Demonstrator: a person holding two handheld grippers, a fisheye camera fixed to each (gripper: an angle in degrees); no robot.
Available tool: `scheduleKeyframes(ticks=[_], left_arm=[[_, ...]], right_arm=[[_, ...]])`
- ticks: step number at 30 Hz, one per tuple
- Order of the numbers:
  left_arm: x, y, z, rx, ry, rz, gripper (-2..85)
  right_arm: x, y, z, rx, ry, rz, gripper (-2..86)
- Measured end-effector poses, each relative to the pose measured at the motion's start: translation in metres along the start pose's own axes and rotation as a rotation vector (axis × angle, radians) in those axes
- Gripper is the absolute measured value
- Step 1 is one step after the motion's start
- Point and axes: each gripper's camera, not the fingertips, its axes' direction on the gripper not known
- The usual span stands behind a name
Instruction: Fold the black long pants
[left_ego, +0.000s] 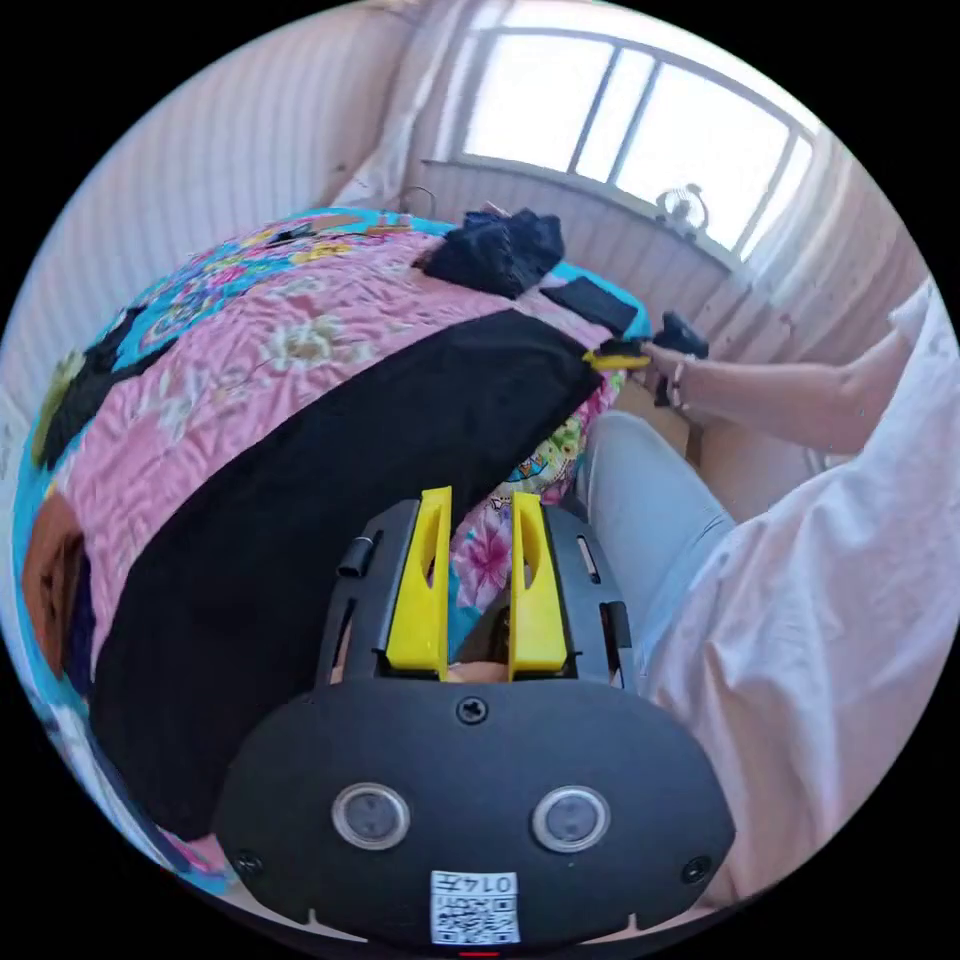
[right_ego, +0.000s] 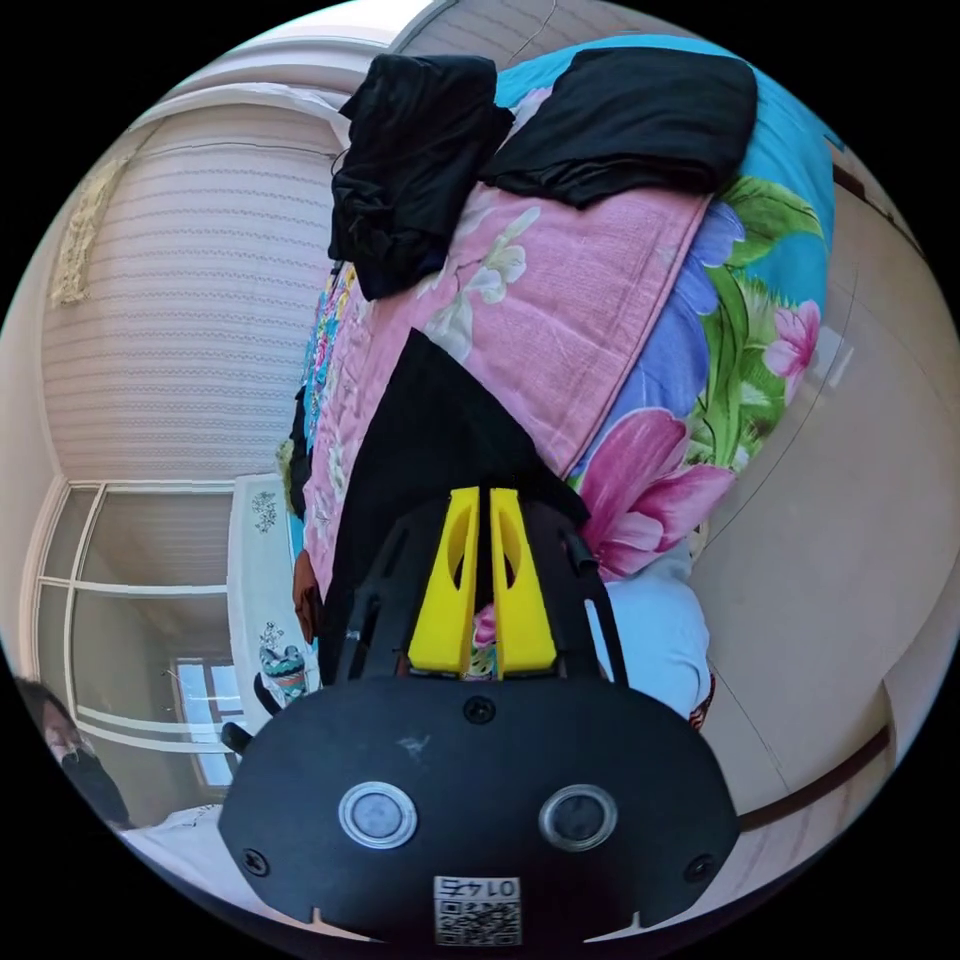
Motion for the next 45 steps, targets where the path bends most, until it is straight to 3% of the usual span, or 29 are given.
scheduleKeyframes(ticks=[5, 8, 16, 24, 33, 39, 45], left_arm=[[0.038, -0.072, 0.083, -0.165, -0.226, 0.118, 7.6], [0.038, -0.098, 0.12, -0.312, -0.23, 0.115, 3.6], [0.045, -0.154, 0.096, -0.196, -0.073, 0.037, -0.9], [0.064, -0.197, 0.15, -0.288, -0.075, 0.049, -0.9], [0.072, -0.26, 0.152, -0.305, -0.059, 0.082, 5.7], [0.075, -0.389, 0.166, -0.145, -0.02, 0.298, 6.0], [0.084, -0.522, 0.285, -0.187, 0.073, 0.288, 9.0]], right_arm=[[0.005, 0.005, -0.015, 0.004, -0.072, -0.033, 0.7], [0.003, 0.008, -0.019, -0.012, -0.105, -0.068, 0.4], [0.018, 0.028, -0.032, -0.055, -0.068, -0.061, 0.3], [0.058, 0.047, -0.02, -0.053, -0.096, 0.037, 0.8], [0.086, 0.059, -0.044, 0.039, -0.035, 0.048, 4.1], [0.099, 0.066, -0.048, 0.085, -0.002, 0.022, 7.7], [0.111, 0.062, -0.043, 0.08, -0.017, 0.068, 8.5]])
